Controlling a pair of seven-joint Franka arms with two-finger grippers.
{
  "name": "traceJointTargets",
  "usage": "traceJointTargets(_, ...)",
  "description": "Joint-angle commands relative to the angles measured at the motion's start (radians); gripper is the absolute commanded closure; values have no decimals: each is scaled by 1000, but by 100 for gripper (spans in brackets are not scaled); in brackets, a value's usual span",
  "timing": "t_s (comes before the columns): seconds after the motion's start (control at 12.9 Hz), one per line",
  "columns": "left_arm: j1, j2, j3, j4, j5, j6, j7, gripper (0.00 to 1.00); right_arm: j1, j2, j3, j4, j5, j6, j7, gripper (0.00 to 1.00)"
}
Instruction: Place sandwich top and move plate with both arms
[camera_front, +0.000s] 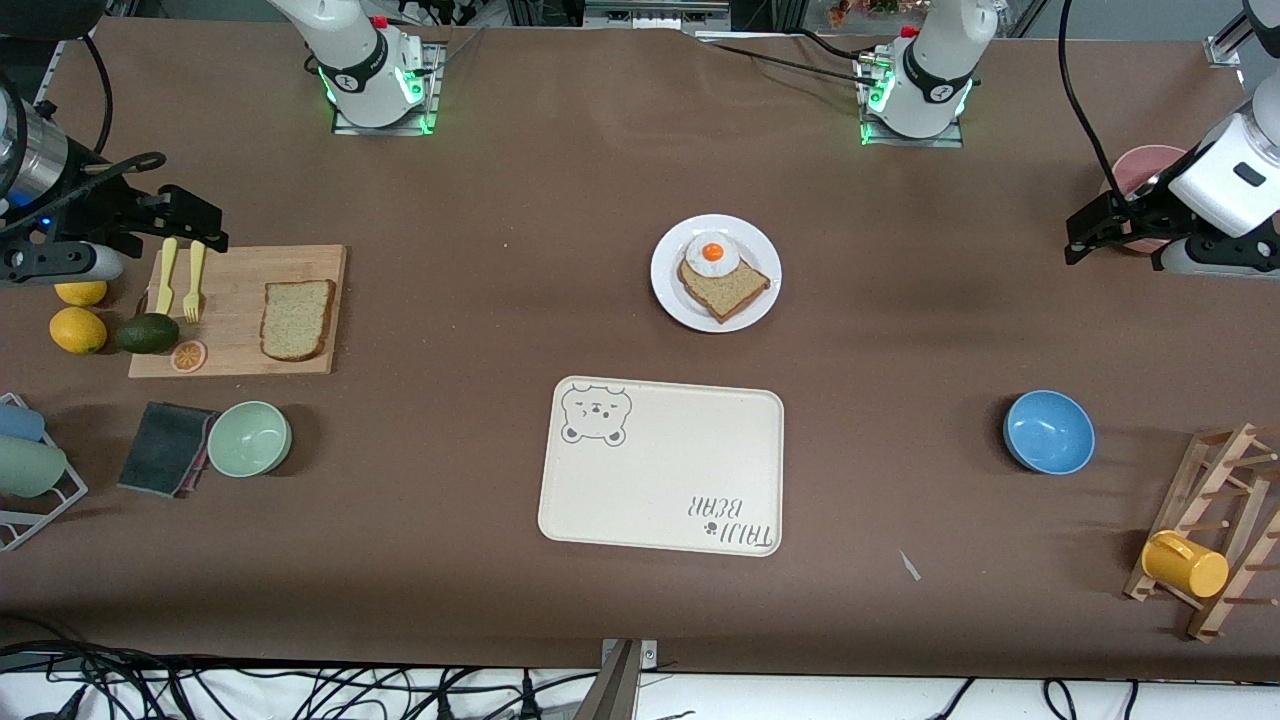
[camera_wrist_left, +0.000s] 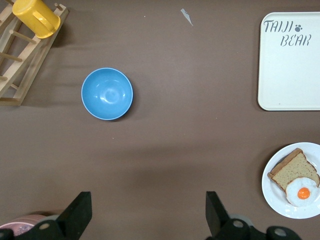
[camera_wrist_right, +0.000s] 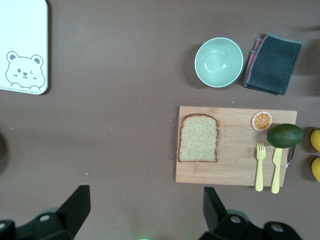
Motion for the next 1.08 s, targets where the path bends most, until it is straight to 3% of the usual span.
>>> traceJointTargets(0.0,0,-3,-3,16,23,-21,-1,0,0,-2,1,8,3,1,5,0)
traceJointTargets(1.01,-2,-2,-3,17,23,-21,-1,0,2,1,5,-9,-16,7,12,0)
